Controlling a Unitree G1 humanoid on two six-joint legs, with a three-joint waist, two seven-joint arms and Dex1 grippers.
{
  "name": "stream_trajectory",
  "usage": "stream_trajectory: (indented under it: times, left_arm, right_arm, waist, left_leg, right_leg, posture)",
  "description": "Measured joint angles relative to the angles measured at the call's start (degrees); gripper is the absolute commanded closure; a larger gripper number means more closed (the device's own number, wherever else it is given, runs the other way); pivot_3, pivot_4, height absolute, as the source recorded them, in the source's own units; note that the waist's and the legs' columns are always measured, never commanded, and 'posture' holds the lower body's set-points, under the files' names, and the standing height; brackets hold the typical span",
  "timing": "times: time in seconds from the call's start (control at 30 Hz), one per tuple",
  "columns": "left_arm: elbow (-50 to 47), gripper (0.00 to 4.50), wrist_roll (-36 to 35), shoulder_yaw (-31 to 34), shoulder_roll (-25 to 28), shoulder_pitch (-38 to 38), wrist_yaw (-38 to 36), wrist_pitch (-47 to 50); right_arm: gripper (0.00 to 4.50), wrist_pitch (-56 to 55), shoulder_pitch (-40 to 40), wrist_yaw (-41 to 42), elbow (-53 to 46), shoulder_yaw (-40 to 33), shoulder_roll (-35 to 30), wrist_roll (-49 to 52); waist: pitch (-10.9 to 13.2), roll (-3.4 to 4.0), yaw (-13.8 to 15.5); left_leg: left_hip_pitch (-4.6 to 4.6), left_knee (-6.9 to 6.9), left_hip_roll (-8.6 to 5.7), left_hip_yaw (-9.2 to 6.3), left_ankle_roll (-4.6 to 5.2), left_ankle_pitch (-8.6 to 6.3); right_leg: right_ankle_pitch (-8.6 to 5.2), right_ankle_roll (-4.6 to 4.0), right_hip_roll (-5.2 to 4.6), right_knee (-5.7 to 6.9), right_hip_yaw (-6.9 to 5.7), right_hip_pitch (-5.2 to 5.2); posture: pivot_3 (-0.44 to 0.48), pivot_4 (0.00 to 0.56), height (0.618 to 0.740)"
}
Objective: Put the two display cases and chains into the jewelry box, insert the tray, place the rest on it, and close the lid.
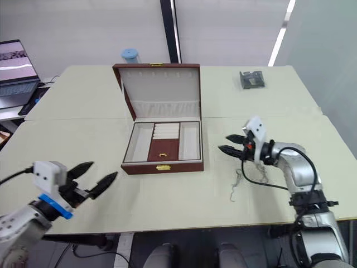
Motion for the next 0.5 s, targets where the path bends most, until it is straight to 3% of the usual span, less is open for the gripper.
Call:
stream_trajectory:
  times: [0.07, 0.3, 0.5]
  left_arm:
    - [4.12, 0.0, -0.05, 0.73, 2.5, -0.76, -3.37, 0.42]
    - [18.01, 0.0, 2.77, 2.44, 8.84, -5.21, -9.66, -0.48]
    - [25.28, 0.0, 5.98, 2.64, 11.41, -7.8, -13.0, -3.01]
  right_arm:
    - [0.04, 0.02, 3.49, 0.16, -2.13, -2.21, -2.95, 0.87]
    - [0.04, -2.91, 15.08, 0.92, -4.28, -9.58, -9.24, 1.82]
    - [0.04, -8.89, 19.25, 0.96, -0.11, -12.96, -11.76, 1.12]
  waist:
    - [0.0, 0.0, -0.18]
    - [0.0, -0.01, 0.38]
    - [-0.01, -0.02, 0.28]
  left_leg:
    - [0.01, -0.02, 0.01, 0.04, 0.0, 0.0]
    - [0.0, -0.02, -0.03, 0.04, 0.0, 0.0]
    - [0.01, -0.02, 0.02, 0.01, 0.0, 0.0]
  right_leg:
    - [0.0, 0.0, 0.0, -0.01, 0.02, -0.01]
    - [0.0, 0.01, -0.03, -0.02, 0.02, 0.01]
    - [-0.01, 0.01, -0.01, -0.02, 0.01, 0.0]
  posture:
    - [0.0, 0.15, 0.74]
    - [0.0, 0.15, 0.74]
    - [0.0, 0.15, 0.74]
